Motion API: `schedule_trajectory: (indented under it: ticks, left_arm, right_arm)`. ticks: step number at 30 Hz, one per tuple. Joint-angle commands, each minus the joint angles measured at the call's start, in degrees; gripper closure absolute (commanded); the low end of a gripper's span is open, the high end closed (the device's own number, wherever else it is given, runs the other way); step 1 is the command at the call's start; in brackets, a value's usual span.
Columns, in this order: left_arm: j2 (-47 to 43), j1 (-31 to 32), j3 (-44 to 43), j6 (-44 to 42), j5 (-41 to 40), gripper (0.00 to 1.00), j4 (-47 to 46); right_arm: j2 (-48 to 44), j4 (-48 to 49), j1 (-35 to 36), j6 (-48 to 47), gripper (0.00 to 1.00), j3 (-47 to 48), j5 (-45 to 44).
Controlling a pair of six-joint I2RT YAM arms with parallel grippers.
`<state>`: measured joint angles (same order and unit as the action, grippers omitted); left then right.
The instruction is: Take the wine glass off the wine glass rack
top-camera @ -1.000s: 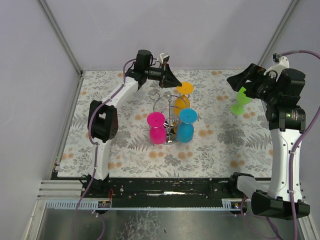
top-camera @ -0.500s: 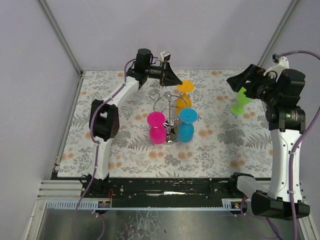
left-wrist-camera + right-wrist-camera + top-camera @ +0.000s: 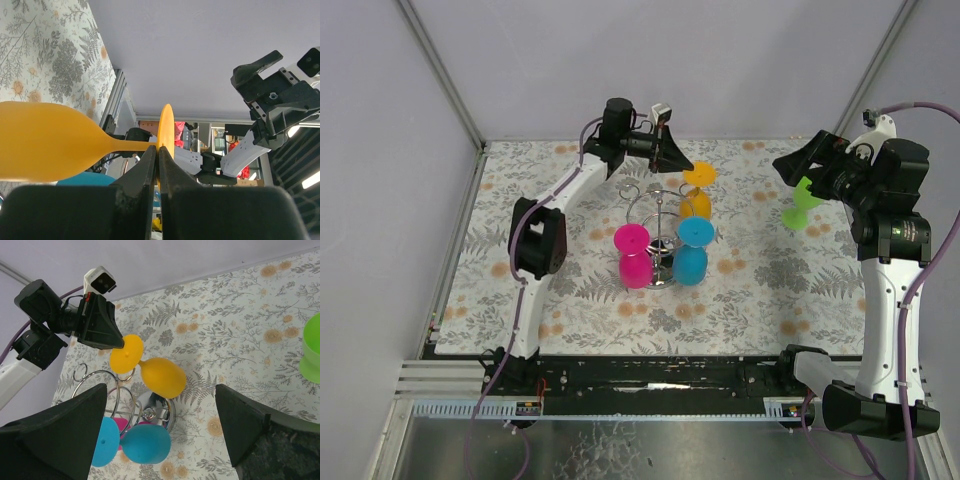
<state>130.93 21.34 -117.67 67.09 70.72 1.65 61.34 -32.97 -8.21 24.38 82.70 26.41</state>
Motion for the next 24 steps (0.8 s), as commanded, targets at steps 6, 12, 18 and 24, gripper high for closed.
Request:
schedule_trajectory:
  ticks: [6,12,18,24]
  left_arm:
    - [2.5,-2.4,-9.2,1.7,0.0,1.0,-7.9]
    - [3.3,-6.6,-16.3,0.4,-1.0,1.0,-12.3]
    - [0.8,-11.3,-21.1,-0.5,-2.9,1.0,-19.9]
    - [-8.9,-13.1,-19.7,-23.9,-8.5,1.0,-8.9]
  right_arm:
    - [0.4,1.4,0.0,-0.7,0.04,0.9,0.2]
    - [0.3,2.2,0.0,0.0,0.04,-0.5,0.9]
    - [-0.9,1.7,0.0,-0.2,0.03,-2.1,1.0]
    - [-1.6,-1.3,0.0,-1.8,0.03,-1.7,0.9]
